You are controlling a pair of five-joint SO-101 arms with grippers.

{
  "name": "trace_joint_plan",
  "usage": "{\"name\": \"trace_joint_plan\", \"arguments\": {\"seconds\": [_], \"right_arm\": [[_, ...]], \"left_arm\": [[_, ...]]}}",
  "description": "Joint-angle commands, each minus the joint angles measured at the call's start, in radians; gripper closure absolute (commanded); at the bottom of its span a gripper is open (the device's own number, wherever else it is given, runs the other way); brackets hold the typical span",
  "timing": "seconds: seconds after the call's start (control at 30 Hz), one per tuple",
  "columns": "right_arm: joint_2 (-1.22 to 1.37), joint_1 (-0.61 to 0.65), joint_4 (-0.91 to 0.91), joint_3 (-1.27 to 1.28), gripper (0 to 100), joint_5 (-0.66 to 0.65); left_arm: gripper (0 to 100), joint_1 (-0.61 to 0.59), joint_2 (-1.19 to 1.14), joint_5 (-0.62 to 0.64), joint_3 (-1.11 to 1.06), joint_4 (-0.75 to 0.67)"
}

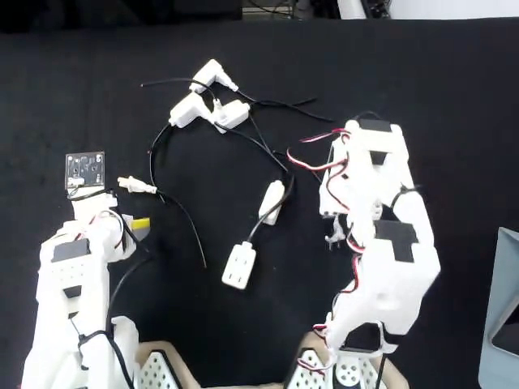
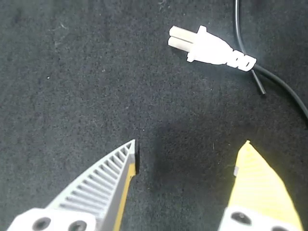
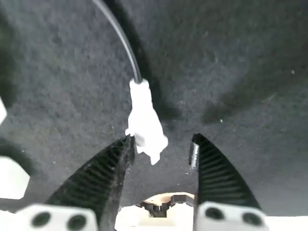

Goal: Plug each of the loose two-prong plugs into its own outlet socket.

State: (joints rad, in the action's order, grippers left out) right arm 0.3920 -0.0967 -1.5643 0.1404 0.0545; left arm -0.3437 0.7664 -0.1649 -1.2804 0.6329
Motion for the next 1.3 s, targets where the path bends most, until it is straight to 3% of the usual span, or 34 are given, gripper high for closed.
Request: {"name": "trace_joint_plan", "arguments": {"seconds": [0.0,0.23,0.5,0.9,1.27], "right_arm": [[0.008,0.018,-0.003,-0.054,81.1,0.035],[0.015,0.02,-0.003,-0.05,82.0,0.035],[0.021,0.046,-0.003,-0.054,98.7,0.026],[-0.148,0.089,-0.143,-0.125,98.6,-0.026],[-0.148,0.129,0.015,0.076,94.9,-0.155]], "left_arm": [[68,-0.002,0.02,0.002,0.008,-0.02],[68,-0.002,0.02,0.002,0.008,-0.02],[68,-0.005,0.02,0.002,0.008,-0.02],[68,-0.005,0.02,0.002,0.007,-0.02],[68,-0.002,0.02,0.002,0.007,-0.02]]}}
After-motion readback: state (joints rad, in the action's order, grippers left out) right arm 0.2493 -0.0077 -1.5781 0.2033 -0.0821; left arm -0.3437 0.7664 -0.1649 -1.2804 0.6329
